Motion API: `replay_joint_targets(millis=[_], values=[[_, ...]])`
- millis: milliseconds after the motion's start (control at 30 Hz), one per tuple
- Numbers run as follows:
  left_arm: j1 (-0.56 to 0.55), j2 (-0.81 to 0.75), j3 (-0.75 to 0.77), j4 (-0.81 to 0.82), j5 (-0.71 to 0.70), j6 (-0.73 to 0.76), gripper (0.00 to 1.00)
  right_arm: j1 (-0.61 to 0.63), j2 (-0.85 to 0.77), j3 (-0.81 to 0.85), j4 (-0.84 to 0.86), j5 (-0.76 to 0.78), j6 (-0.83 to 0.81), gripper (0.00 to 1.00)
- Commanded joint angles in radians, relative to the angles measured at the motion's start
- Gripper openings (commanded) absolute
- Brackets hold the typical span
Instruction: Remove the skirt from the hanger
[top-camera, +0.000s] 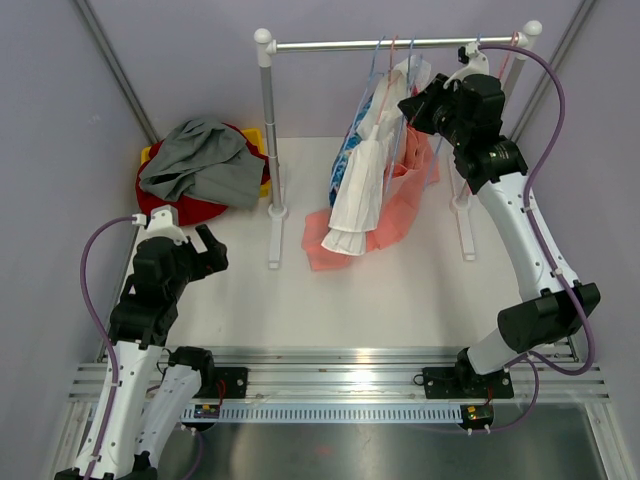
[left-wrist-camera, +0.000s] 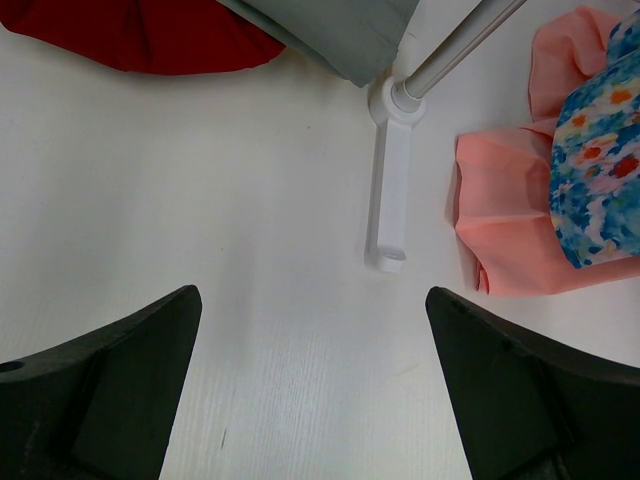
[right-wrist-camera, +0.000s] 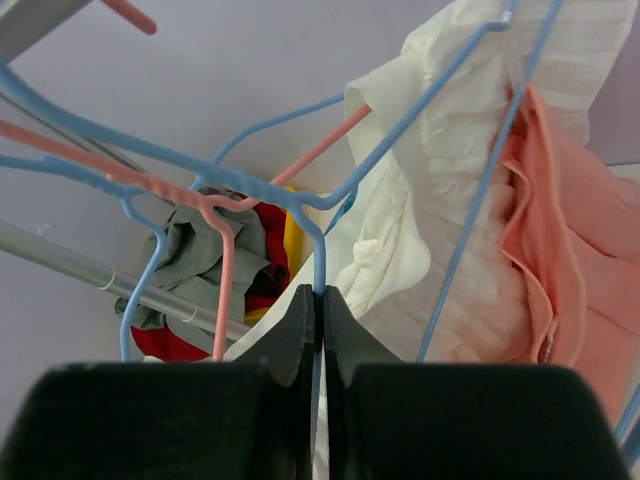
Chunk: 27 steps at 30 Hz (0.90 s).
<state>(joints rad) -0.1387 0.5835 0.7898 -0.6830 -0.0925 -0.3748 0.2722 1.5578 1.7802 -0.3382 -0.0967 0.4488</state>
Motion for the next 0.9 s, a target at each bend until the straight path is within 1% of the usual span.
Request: replay_joint_targets(millis=[0,133,267,333,367,400,433,467,500,533,567,600,633,667,700,733,767,800,833,867], values=[[-0.007,-0.002,0.006,0.045,0.011,-0.006,0.99,0.005,-0.005,0.045,0.051,-0.015,-0.013,0.00],[-0.012,-0.005,0.017,0.048,0.010,0.019,0.99,0.005,-0.033,0.073,0.044,-0.029,-0.028,0.00],[-0.016,0.016,0.096,0.054,0.000,0.040,0.99,0.005,-0.067,0.139,0.004,-0.028,-0.047,0.00],[-0.036,0.047,0.219,0.059,0.000,0.045,0.99,0.005,-0.093,0.168,-0.012,-0.021,-0.056,0.00],[-0.065,0.100,0.270,0.059,-0.003,0.048,0.99,0.005,-0.100,0.183,-0.021,-0.020,-0.058,0.00],[-0.087,0.128,0.387,0.057,-0.025,0.054,0.99,0.007,-0.117,0.189,-0.022,-0.018,-0.059,0.00],[-0.111,0.168,0.446,0.044,-0.041,0.059,0.99,0.007,-0.128,0.194,-0.027,-0.017,-0.059,0.00],[-0.174,0.202,0.506,0.036,-0.056,0.071,0.99,0.005,-0.137,0.203,-0.039,-0.015,-0.059,0.00],[-0.211,0.287,0.579,0.022,-0.102,0.077,0.99,0.005,-0.152,0.206,-0.047,-0.015,-0.061,0.00],[-0.254,0.333,0.709,0.002,-0.127,0.082,0.99,0.007,-0.162,0.208,-0.053,-0.014,-0.061,0.00],[-0.347,0.378,0.788,-0.044,-0.154,0.088,0.99,0.005,-0.172,0.205,-0.071,-0.009,-0.062,0.00],[-0.404,0.474,0.852,-0.065,-0.221,0.099,0.99,0.005,-0.195,0.200,-0.077,-0.003,-0.062,0.00],[-0.467,0.513,0.962,-0.081,-0.263,0.109,0.99,0.005,-0.209,0.191,-0.084,0.003,-0.061,0.00],[-0.605,0.553,1.001,-0.085,-0.312,0.138,0.99,0.005,-0.223,0.170,-0.093,0.009,-0.062,0.00],[-0.674,0.582,1.031,-0.076,-0.394,0.154,0.99,0.005,-0.252,0.159,-0.096,0.015,-0.061,0.00],[-0.726,0.634,1.075,-0.050,-0.406,0.166,0.99,0.007,-0.266,0.148,-0.102,0.020,-0.061,0.00],[-0.816,0.653,1.080,-0.027,-0.403,0.189,0.99,0.005,-0.280,0.136,-0.119,0.022,-0.059,0.00],[-0.858,0.667,1.076,-0.001,-0.376,0.201,0.99,0.005,-0.298,0.133,-0.127,0.025,-0.053,0.00],[-0.898,0.685,1.060,0.069,-0.351,0.215,0.99,0.007,-0.307,0.130,-0.137,0.020,-0.047,0.00],[-0.970,0.691,1.005,0.109,-0.322,0.243,0.99,0.005,-0.320,0.128,-0.159,0.015,-0.042,0.00]])
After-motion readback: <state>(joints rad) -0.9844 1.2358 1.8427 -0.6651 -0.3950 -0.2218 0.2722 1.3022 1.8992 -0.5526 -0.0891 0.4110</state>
